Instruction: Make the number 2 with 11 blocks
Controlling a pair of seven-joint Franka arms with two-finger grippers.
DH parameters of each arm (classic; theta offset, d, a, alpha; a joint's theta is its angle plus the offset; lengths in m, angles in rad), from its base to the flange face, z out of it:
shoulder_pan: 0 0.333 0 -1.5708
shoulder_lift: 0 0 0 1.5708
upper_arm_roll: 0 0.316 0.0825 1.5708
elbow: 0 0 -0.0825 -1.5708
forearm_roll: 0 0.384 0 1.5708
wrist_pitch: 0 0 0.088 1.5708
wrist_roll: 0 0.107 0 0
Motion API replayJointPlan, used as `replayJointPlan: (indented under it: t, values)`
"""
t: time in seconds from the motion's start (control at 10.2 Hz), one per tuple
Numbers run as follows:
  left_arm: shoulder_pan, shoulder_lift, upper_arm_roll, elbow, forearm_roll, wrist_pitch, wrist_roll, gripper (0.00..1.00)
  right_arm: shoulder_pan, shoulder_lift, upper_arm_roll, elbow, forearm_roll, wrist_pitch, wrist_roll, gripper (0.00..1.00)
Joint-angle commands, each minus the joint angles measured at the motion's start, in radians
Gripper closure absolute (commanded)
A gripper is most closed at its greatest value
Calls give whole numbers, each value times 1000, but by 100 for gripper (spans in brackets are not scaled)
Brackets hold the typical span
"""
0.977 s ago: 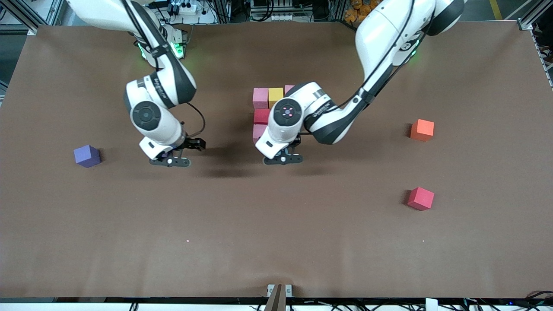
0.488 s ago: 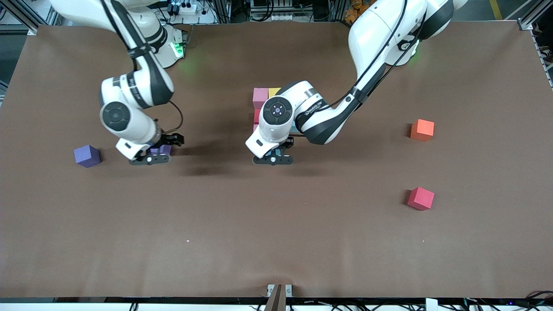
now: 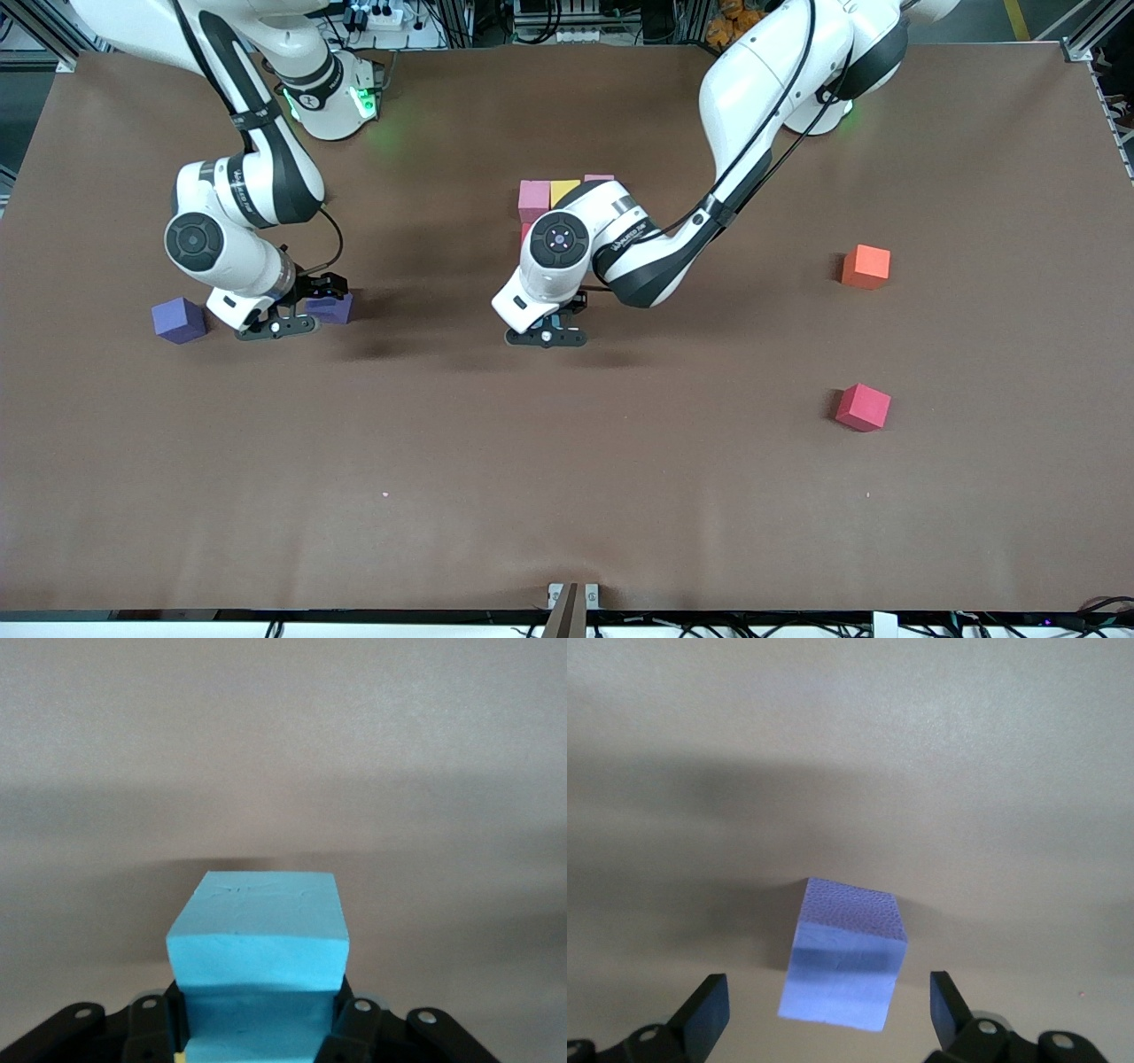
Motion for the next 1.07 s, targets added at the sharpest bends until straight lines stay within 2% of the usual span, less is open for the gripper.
replayJointPlan:
  t: [0.0,0.29,0.98]
  values:
    - [-37,25,35,38,-14,3,18,92,-19,-22,15,-79,-11,90,-11,0]
    - [-52,50,35,38,-33,38,9,93,-19,-8,15,-98,-11,116,-11,0]
    - [-70,61,50,35,-69,14,8,94,-19,46,15,-116,-11,196,-8,0]
